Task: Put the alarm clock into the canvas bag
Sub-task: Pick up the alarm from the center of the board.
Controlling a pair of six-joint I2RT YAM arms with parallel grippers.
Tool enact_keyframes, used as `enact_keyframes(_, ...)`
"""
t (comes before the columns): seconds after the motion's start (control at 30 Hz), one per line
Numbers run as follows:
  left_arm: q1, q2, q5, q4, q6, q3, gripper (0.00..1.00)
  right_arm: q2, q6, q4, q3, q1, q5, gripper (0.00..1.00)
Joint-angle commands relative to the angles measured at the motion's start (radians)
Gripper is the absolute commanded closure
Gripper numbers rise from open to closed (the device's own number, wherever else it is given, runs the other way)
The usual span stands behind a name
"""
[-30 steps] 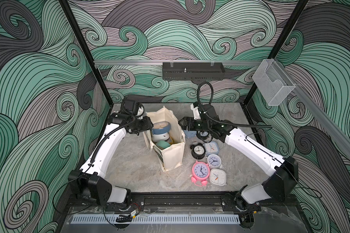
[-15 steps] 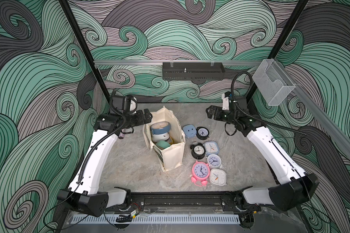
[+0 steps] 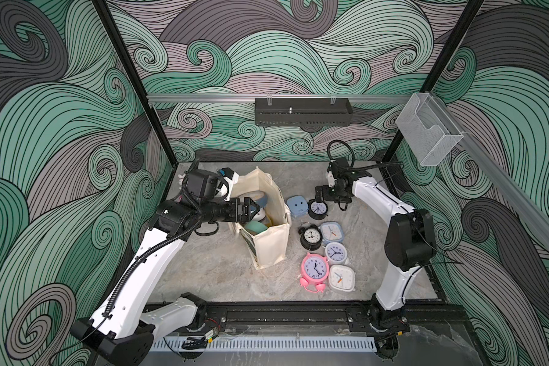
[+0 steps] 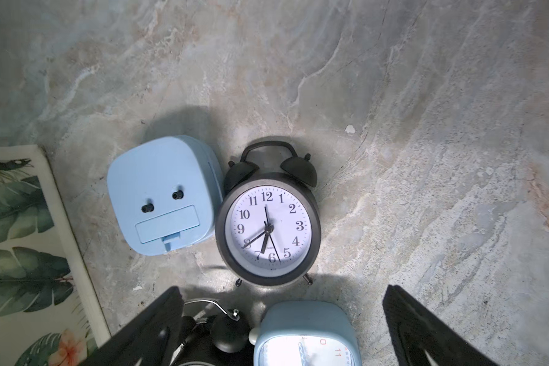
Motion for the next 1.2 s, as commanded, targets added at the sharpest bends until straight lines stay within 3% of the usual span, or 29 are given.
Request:
enact_keyframes(0.0, -0.004, -0.002, -0.01, 0.008, 0.024, -0.016, 0.01, 0.033, -0.054, -0.044, 0.043, 0.028, -0.026, 0.0)
enact_keyframes(0.77, -0.01, -0.008, -0.065, -0.01, 0.016, 0.003, 0.01, 0.238, -0.094, -0.07, 0.109, 0.039, -0.003, 0.02)
enact_keyframes(0.97, -0.01, -0.012, -0.141, -0.023, -0.007, 0.015, 0.01, 0.272, -0.088, -0.073, 0.14, 0.037, -0.015, 0.09)
enact_keyframes(1.17, -0.009, -0.042, -0.248, -0.001, -0.078, 0.011, 0.01, 0.268, -0.086, -0.074, 0.145, 0.037, -0.021, 0.22)
